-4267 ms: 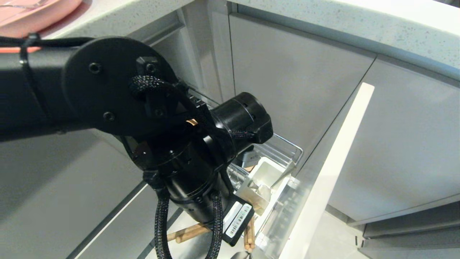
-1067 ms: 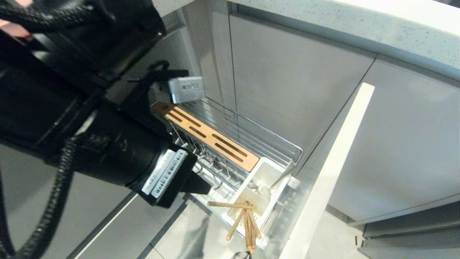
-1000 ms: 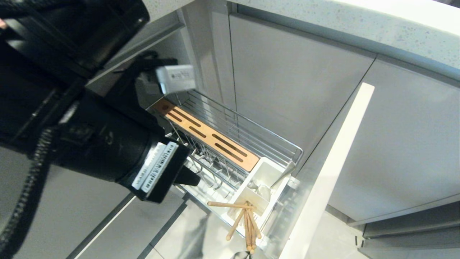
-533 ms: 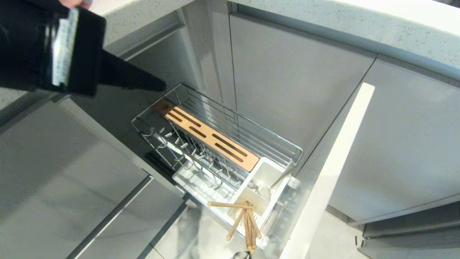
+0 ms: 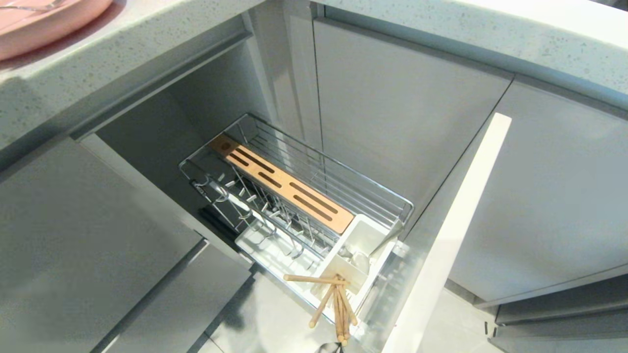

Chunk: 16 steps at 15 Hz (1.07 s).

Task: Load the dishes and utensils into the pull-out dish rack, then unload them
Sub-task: Pick up the fork and place it in the cupboard

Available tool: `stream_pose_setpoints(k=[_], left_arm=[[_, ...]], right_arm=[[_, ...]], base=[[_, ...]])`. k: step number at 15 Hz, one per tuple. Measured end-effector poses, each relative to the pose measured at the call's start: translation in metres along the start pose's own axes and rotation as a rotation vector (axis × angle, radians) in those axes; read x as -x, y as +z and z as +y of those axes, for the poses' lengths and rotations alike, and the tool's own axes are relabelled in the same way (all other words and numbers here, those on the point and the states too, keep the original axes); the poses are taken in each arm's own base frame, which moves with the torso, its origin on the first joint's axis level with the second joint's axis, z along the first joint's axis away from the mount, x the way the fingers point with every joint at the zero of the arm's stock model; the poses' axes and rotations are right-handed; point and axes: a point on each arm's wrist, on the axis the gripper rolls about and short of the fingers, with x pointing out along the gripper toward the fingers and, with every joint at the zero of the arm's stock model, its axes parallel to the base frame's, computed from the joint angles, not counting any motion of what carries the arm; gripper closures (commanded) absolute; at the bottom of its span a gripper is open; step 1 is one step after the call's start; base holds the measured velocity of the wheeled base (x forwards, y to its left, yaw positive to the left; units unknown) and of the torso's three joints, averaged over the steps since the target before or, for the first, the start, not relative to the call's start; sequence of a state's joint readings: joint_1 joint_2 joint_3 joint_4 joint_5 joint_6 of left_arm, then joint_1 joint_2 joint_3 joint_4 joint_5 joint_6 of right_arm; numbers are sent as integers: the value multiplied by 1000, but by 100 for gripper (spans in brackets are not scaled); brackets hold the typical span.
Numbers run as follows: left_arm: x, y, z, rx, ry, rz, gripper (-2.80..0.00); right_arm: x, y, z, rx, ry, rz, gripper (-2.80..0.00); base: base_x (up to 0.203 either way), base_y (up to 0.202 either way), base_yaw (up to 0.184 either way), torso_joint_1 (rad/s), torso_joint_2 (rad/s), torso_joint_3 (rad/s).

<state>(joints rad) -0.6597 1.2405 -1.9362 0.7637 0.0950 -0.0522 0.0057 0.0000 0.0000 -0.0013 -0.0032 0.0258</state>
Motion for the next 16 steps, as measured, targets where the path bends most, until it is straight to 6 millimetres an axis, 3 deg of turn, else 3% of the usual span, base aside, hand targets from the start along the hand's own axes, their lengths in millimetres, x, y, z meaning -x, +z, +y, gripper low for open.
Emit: stream_pose_setpoints(k=[4, 8, 16], left_arm=[[45, 5, 15, -47, 176, -107, 0], [75, 2, 12, -103, 410, -138, 0], [79, 0, 10, -269, 721, -64, 0]], right_arm=[[0, 0, 0, 0, 0, 0, 0], [0, 0, 0, 0, 0, 0, 0], [0, 0, 0, 0, 0, 0, 0]], base=[[0, 0, 0, 0, 0, 0], [0, 0, 0, 0, 0, 0], [0, 0, 0, 0, 0, 0]])
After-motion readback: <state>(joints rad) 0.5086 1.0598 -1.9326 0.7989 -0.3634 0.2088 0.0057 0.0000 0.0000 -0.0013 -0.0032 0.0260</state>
